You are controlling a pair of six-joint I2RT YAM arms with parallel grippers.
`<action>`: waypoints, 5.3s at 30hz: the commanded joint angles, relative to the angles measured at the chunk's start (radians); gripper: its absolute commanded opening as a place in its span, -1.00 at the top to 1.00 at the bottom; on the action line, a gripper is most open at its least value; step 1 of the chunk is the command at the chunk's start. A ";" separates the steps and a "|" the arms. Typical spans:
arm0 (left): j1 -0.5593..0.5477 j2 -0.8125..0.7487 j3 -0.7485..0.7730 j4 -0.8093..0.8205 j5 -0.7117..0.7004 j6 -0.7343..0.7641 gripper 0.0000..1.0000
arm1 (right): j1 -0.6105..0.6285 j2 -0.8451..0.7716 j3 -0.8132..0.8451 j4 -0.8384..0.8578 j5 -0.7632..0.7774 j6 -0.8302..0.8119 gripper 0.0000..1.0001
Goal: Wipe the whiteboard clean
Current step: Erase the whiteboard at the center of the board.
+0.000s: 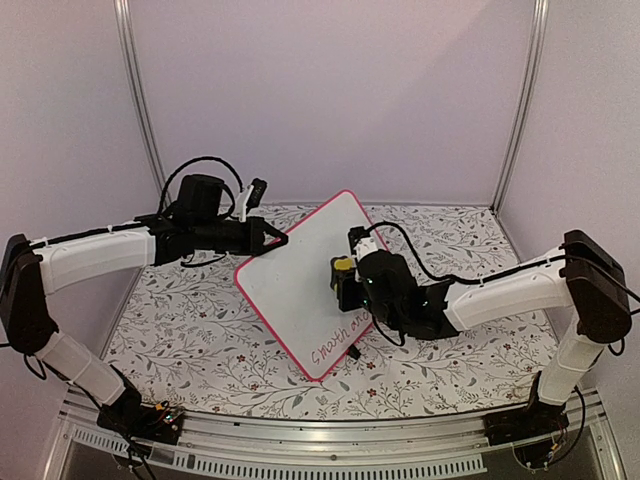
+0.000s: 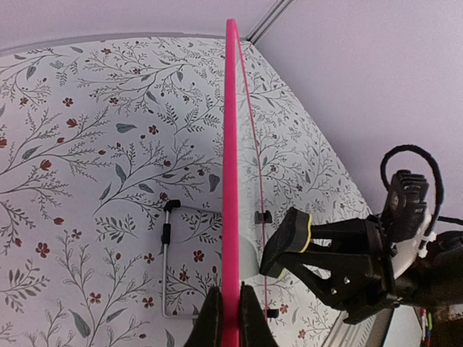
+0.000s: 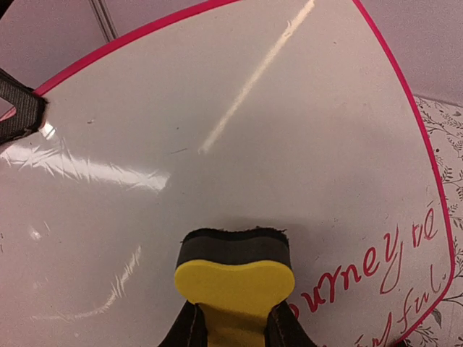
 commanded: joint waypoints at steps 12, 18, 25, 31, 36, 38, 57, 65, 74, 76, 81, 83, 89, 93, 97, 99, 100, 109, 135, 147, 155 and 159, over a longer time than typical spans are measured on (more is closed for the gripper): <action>-0.021 0.033 -0.002 -0.056 -0.084 0.107 1.00 | -0.008 -0.031 -0.132 -0.055 0.008 0.115 0.55; -0.023 0.033 -0.002 -0.060 -0.086 0.110 1.00 | -0.032 -0.007 -0.083 -0.023 0.008 0.070 0.55; -0.023 0.053 0.002 -0.061 -0.086 0.110 1.00 | -0.061 -0.026 -0.064 0.017 -0.002 0.021 0.55; -0.023 0.055 0.002 -0.061 -0.087 0.110 1.00 | -0.069 -0.041 -0.142 0.054 -0.020 0.037 0.55; -0.022 0.058 0.001 -0.061 -0.087 0.110 1.00 | -0.069 -0.044 -0.218 0.088 -0.054 0.075 0.57; -0.023 0.062 0.002 -0.061 -0.082 0.108 1.00 | -0.069 -0.044 -0.233 0.095 -0.063 0.088 0.57; -0.023 0.061 0.003 -0.061 -0.082 0.109 1.00 | -0.049 0.004 -0.085 0.130 -0.124 -0.013 0.56; -0.023 0.058 0.004 -0.058 -0.075 0.106 1.00 | -0.048 0.009 -0.173 0.130 -0.153 0.052 0.57; -0.023 0.057 0.002 -0.056 -0.070 0.105 1.00 | -0.052 -0.034 -0.215 0.140 -0.117 0.064 0.56; -0.022 0.056 0.001 -0.057 -0.076 0.107 1.00 | -0.062 -0.030 -0.189 0.138 -0.116 0.051 0.56; -0.024 0.056 0.001 -0.060 -0.078 0.109 1.00 | -0.084 -0.012 -0.109 0.118 -0.107 0.008 0.56; -0.024 0.056 0.002 -0.060 -0.079 0.109 1.00 | -0.092 -0.003 -0.083 0.110 -0.105 -0.004 0.56; -0.024 0.052 0.002 -0.061 -0.083 0.111 1.00 | -0.099 0.008 -0.079 0.106 -0.122 -0.008 0.56; -0.024 0.054 0.002 -0.060 -0.080 0.108 1.00 | -0.100 0.010 -0.136 0.121 -0.153 0.038 0.57; -0.027 0.052 0.001 -0.061 -0.082 0.110 1.00 | -0.092 0.001 -0.202 0.149 -0.166 0.082 0.58; -0.027 0.053 0.002 -0.061 -0.080 0.109 1.00 | -0.089 -0.008 -0.223 0.156 -0.164 0.092 0.58; -0.027 0.054 0.002 -0.060 -0.080 0.108 1.00 | -0.089 -0.015 -0.230 0.158 -0.161 0.095 0.58; -0.029 0.053 0.001 -0.061 -0.086 0.110 1.00 | -0.102 -0.016 -0.130 0.139 -0.132 0.028 0.56; -0.030 0.055 0.001 -0.060 -0.080 0.110 1.00 | -0.129 -0.036 -0.214 0.169 -0.146 0.060 0.57; -0.033 0.054 0.002 -0.062 -0.092 0.113 1.00 | -0.175 -0.005 -0.065 0.170 -0.164 -0.009 0.56; -0.033 0.058 0.002 -0.064 -0.089 0.113 1.00 | -0.176 0.011 -0.141 0.193 -0.196 0.035 0.57; -0.032 0.059 0.001 -0.062 -0.090 0.114 1.00 | -0.175 0.004 -0.220 0.220 -0.212 0.078 0.58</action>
